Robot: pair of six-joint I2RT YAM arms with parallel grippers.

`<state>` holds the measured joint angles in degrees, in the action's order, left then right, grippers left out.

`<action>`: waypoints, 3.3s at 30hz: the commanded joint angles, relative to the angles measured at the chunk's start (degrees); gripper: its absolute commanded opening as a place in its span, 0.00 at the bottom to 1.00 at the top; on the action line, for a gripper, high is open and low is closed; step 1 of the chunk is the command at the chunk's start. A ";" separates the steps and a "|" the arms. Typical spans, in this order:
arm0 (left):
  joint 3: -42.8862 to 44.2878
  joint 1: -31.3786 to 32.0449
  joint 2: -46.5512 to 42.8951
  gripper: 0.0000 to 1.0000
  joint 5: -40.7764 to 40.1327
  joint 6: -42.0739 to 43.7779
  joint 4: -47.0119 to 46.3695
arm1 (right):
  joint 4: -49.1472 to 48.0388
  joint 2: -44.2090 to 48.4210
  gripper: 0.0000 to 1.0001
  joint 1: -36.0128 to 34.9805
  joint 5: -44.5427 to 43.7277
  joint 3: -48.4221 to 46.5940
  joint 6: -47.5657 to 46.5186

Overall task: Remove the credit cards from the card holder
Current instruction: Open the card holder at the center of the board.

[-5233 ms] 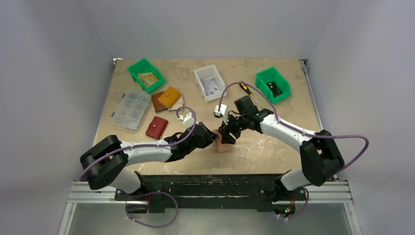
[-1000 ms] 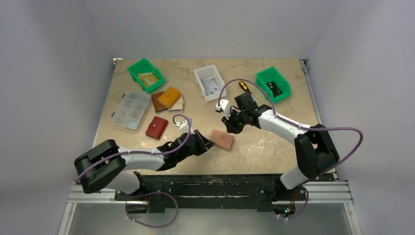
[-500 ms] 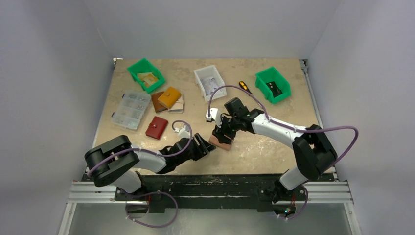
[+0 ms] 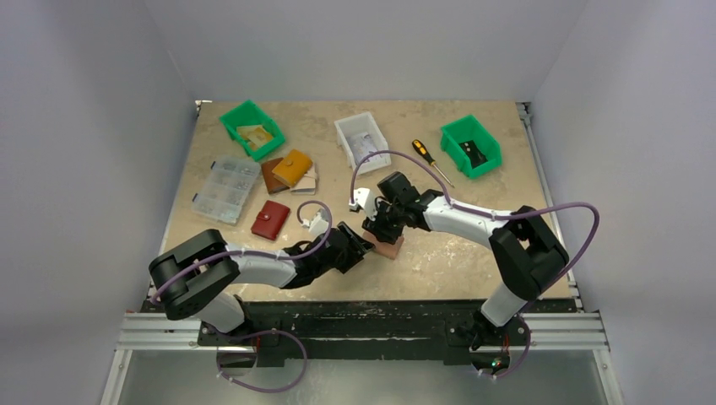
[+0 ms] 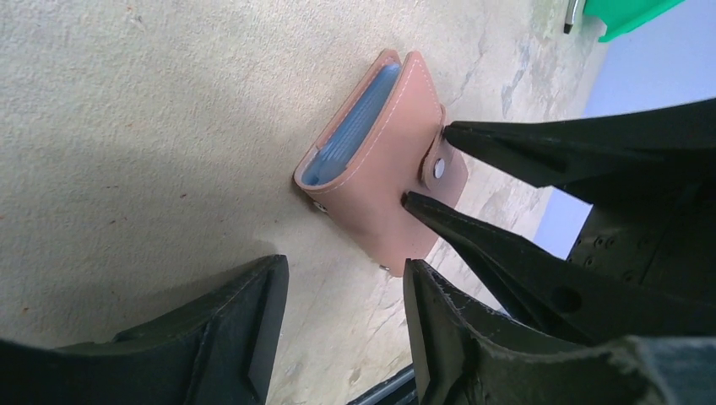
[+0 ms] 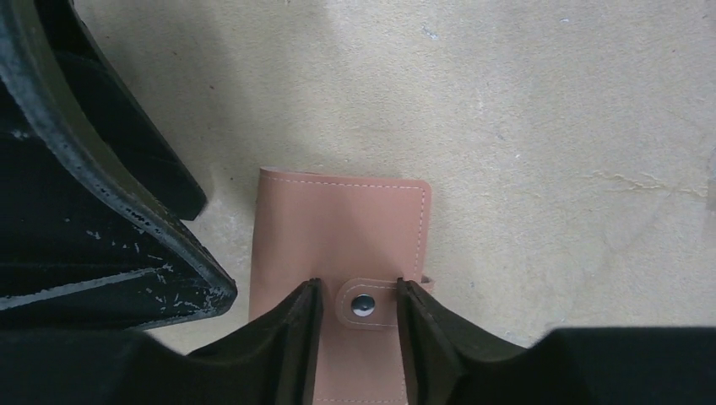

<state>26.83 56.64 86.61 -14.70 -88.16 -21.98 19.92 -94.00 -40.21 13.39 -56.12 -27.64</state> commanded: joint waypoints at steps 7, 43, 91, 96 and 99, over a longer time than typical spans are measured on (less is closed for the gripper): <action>2.66 -1.83 3.08 0.56 -3.38 -1.99 4.46 | -0.30 -0.95 0.27 -0.09 -2.34 -1.97 0.81; 0.01 -6.34 11.56 0.58 1.44 7.83 -12.75 | 3.74 4.60 0.25 8.44 7.54 -2.87 -1.08; 10.29 -9.39 21.02 0.39 1.99 4.49 9.75 | 1.53 3.23 0.00 7.27 -3.41 -1.65 0.74; 5.66 -9.62 18.30 0.45 4.07 9.68 -2.63 | 1.64 5.64 0.00 9.49 0.01 -1.53 1.23; -0.07 -9.62 15.42 0.50 5.36 12.03 -15.59 | 2.64 6.09 0.00 10.90 4.39 -2.03 1.73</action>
<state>35.70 48.01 102.56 -8.54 -83.77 -34.13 22.15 -90.54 -30.92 11.92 -57.65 -27.07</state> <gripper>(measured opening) 0.464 0.024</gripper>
